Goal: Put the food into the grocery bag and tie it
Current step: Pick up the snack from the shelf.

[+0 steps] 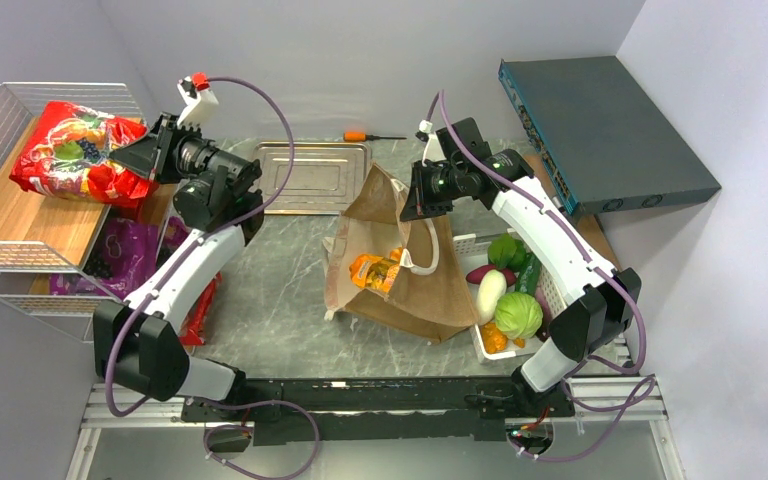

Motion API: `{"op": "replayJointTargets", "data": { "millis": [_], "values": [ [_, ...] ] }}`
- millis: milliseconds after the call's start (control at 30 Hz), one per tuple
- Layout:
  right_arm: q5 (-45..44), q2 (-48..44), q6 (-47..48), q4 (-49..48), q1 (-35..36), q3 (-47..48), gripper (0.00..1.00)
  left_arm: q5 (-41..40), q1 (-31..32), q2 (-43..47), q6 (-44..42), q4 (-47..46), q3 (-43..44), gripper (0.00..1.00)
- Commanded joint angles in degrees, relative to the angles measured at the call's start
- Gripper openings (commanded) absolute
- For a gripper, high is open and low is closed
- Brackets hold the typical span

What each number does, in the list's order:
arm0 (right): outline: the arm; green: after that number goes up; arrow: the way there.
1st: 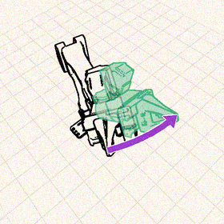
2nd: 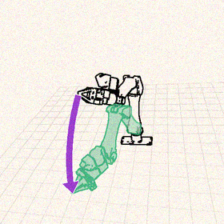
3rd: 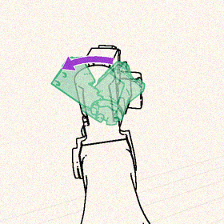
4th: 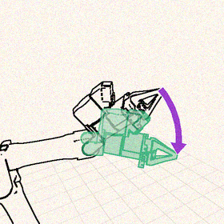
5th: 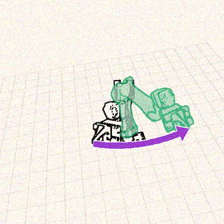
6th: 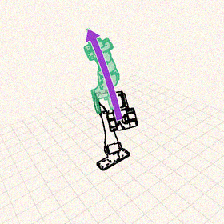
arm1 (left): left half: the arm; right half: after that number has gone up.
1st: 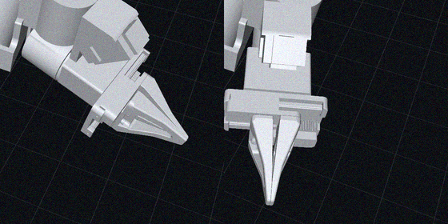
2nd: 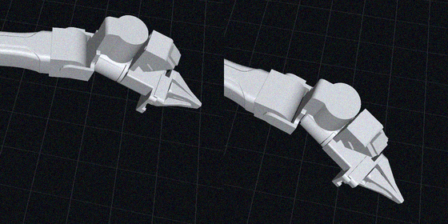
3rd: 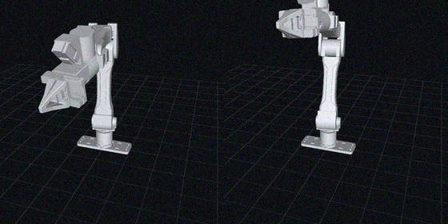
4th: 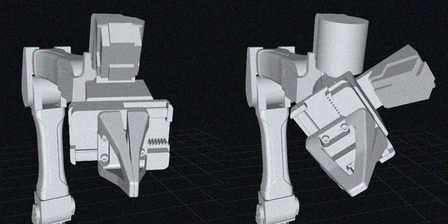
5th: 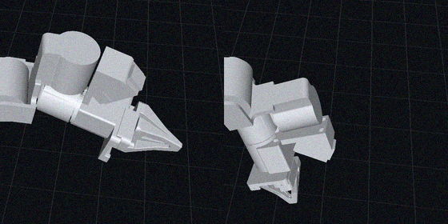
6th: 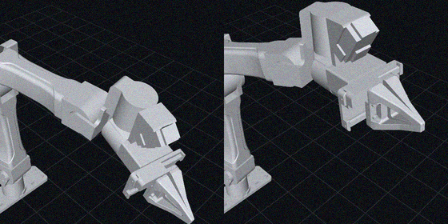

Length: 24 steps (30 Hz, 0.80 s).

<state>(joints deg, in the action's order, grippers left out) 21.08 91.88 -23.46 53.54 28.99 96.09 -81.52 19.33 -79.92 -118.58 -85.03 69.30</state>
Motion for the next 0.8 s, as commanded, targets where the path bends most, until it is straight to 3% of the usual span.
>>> {"op": "replayJointTargets", "data": {
  "millis": [0, 600, 767],
  "values": [
    [-0.7, -0.8, 0.9, 2.0, 0.1, 1.5, 0.00, -2.0, 0.7, 1.9, -1.4, -2.7, 1.0, 0.03],
    [-1.1, 0.0, 0.8, 2.4, 0.2, 2.3, 0.00, -1.7, 9.5, 0.4, -0.5, 0.1, 12.1, 0.00],
    [-0.9, 0.5, 0.7, 2.6, 0.2, 2.8, 0.00, -2.3, 13.1, -0.6, 2.9, 5.0, 19.8, 0.00]
  ]
}}
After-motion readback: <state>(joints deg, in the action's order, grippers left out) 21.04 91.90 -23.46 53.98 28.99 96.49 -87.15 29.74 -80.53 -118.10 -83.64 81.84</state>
